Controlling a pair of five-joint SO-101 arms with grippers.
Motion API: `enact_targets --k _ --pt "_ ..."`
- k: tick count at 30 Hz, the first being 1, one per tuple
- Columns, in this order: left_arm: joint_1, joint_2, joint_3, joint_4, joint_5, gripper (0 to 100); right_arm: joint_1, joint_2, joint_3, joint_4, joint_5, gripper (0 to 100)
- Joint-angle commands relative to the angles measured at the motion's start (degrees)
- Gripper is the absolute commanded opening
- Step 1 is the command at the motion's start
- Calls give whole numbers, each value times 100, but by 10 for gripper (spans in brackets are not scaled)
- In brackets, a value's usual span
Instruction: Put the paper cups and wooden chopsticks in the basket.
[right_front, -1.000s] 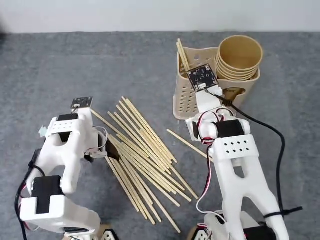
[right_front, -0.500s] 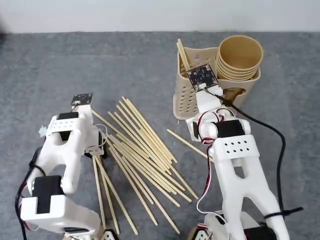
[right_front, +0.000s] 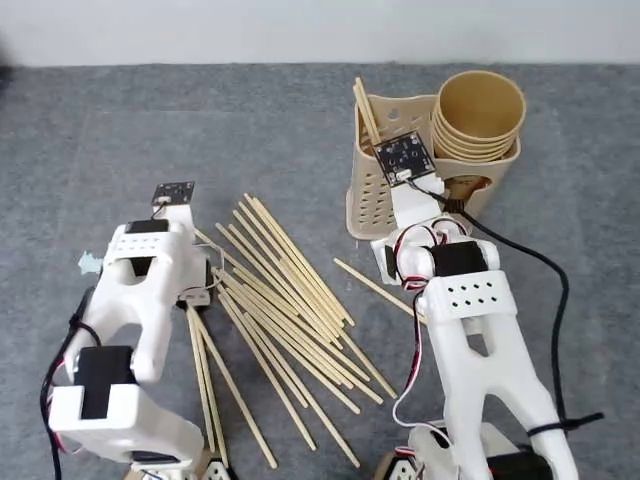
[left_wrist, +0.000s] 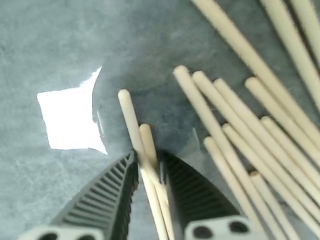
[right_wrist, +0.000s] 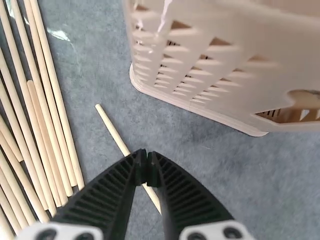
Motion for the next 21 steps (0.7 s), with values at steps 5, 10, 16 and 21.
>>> enact_targets --k 5,10,16,21 --pt "237 -70 -523 -26 202 13 57 -233 -53 -110 -62 12" --pt "290 -70 -1420 607 202 13 57 -233 -53 -110 -62 12" --pt "290 -70 -2765 1547 202 13 57 -259 -44 -110 -62 12" --pt "290 -70 -3679 2119 202 13 57 -286 -44 -110 -62 12"
